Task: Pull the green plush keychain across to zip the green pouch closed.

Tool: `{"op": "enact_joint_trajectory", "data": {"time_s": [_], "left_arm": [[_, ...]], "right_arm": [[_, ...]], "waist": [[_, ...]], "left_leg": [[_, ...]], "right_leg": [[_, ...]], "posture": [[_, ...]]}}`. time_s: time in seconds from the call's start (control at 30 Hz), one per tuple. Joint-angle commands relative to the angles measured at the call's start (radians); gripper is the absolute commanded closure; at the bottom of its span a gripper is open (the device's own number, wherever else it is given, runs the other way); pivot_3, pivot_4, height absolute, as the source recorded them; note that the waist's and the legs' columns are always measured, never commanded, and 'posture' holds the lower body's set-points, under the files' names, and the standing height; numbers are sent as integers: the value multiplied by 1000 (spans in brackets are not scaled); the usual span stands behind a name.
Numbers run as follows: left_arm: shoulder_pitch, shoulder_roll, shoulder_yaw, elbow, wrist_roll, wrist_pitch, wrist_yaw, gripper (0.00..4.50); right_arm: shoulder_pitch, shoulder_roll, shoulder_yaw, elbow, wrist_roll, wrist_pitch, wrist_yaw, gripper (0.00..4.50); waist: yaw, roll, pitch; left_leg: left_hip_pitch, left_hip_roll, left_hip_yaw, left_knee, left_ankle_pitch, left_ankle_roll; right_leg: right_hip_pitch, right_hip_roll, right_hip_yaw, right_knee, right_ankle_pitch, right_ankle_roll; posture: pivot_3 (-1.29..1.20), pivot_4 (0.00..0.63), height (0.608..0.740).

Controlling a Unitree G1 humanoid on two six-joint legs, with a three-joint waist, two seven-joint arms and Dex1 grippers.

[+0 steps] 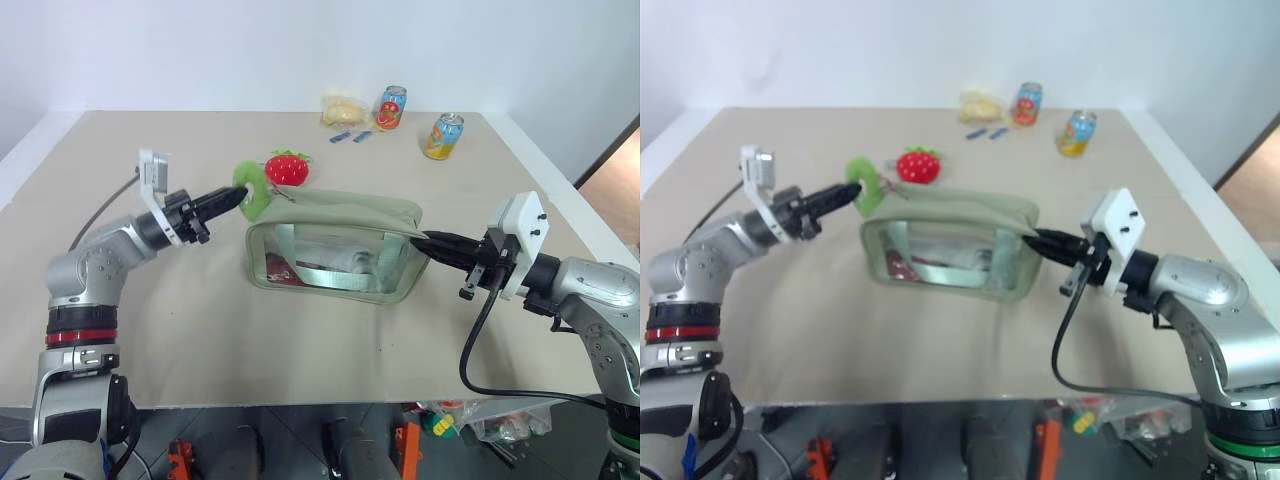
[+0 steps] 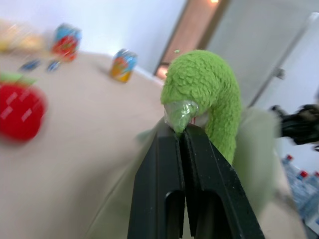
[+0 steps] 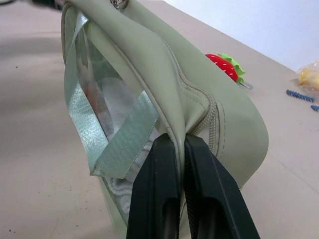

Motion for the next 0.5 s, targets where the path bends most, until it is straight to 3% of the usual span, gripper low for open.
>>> {"op": "enact_joint_trajectory", "data": {"time_s": [0.03,0.27,0.5], "left_arm": [[-104,-4,-3,-118,-51,20,0,4474],[-188,-51,-123,-149,19,-14,-24,4474],[-175,8,-262,-129,153,-55,-111,4474]], "right_arm": [[-7,-15,-3,-5,0,-11,8,4500],[-2,-9,1,3,-7,-27,10,4500],[16,-2,-1,-7,-9,-40,3,4500]], "waist": [[0,0,0],[-2,0,0],[-2,0,0]], "left_leg": [[0,0,0,0,0,0],[2,0,0,0,0,0],[1,0,1,0,0,0]], "right_leg": [[0,0,0,0,0,0],[1,0,1,0,0,1],[1,1,2,0,1,1]], "posture": [[0,150,740],[0,150,740],[0,150,740]]}}
